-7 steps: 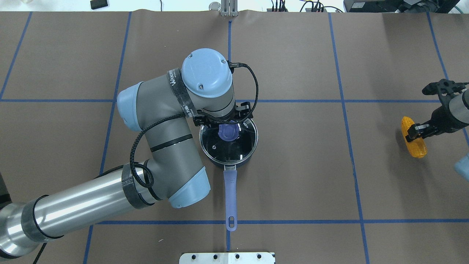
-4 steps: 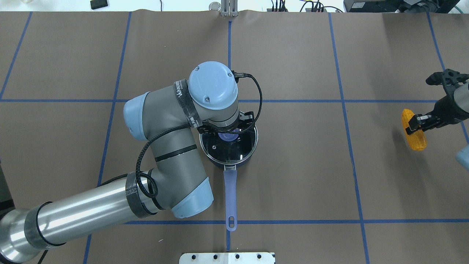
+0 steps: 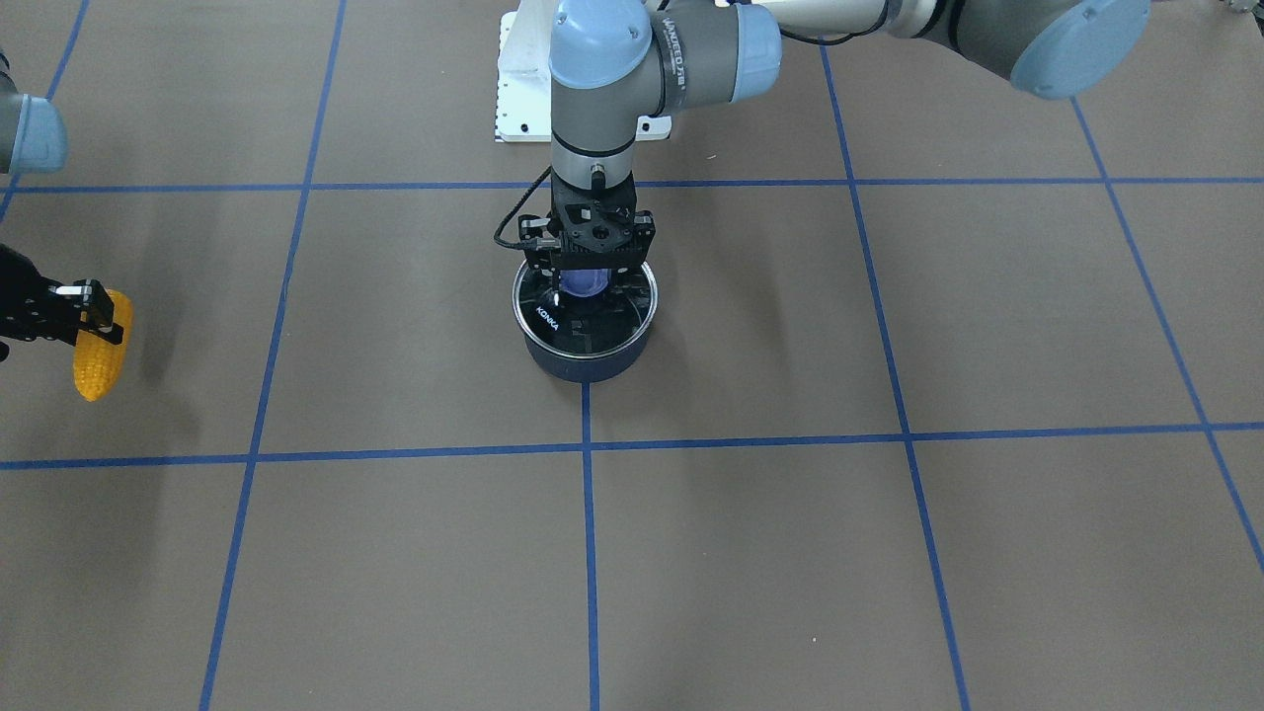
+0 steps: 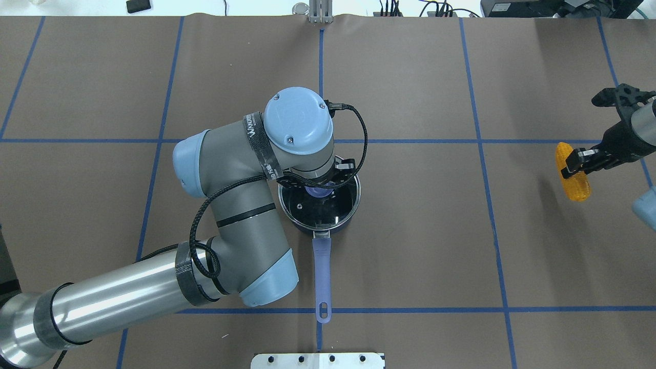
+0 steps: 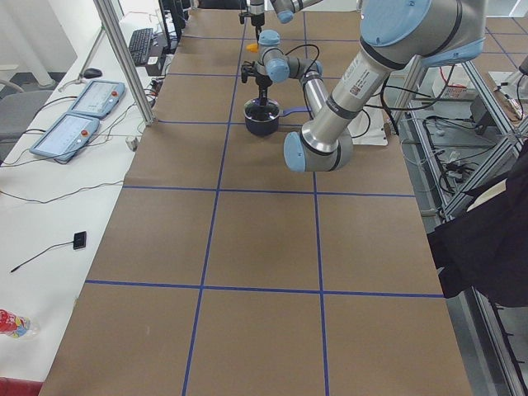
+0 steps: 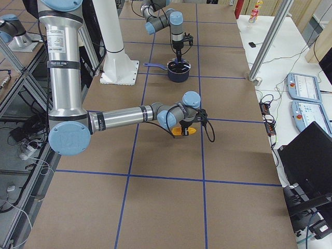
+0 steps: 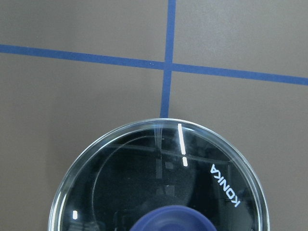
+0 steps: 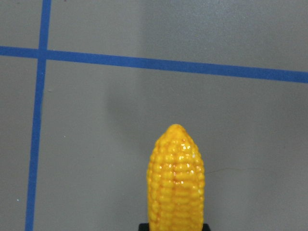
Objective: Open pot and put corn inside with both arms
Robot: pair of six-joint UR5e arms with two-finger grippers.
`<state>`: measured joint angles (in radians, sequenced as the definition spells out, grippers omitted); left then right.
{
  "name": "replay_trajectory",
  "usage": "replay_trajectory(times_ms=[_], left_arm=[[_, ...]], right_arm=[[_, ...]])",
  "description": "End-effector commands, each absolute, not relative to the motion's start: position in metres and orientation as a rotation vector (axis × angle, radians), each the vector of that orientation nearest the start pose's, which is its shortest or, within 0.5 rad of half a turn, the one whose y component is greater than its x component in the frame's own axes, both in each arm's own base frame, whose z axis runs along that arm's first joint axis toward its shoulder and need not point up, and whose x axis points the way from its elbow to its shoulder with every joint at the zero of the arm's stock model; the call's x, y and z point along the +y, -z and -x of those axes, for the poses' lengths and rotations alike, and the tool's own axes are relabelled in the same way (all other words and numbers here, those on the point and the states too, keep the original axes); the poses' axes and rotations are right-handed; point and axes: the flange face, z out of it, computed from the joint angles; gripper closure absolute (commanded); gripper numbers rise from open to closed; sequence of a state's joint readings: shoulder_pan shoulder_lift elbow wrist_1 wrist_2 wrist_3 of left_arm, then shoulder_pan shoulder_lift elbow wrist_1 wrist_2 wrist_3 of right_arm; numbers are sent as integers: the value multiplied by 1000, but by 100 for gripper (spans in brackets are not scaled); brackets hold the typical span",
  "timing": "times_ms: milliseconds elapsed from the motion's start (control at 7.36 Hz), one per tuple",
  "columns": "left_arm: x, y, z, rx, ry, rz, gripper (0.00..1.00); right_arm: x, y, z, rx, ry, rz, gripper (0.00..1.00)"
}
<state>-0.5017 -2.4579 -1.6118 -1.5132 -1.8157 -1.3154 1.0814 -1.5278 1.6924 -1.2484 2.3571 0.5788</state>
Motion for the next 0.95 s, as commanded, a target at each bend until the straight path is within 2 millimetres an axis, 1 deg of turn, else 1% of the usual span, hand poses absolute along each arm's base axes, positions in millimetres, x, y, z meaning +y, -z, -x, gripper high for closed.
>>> replay_trajectory(times_ms=[0,136,272,408,544,680,816], left_arm=[[-434,-85,-515,904,79,-136,57],[-437,-102,-483,892,46,-145,57],[-445,-137,-451,867,11,-177,57],[-458,-163,-423,843,-53,-208,57],[-475,-194,-399,814,-86,-222,57],[-489,-231,-374,811,-102,-253,57],[-496,-272,-349,836,-133,-259,57]], right_arm=[[-519,-474,206,-895,62,22,83],[-522,-446,228,-914,35,35,83],[-523,-414,258,-935,-2,56,83],[-521,-384,290,-952,-33,79,83],[-513,-359,307,-969,-61,88,83],[-502,-338,318,-978,-96,87,83],[-494,-318,330,-992,-120,104,83]])
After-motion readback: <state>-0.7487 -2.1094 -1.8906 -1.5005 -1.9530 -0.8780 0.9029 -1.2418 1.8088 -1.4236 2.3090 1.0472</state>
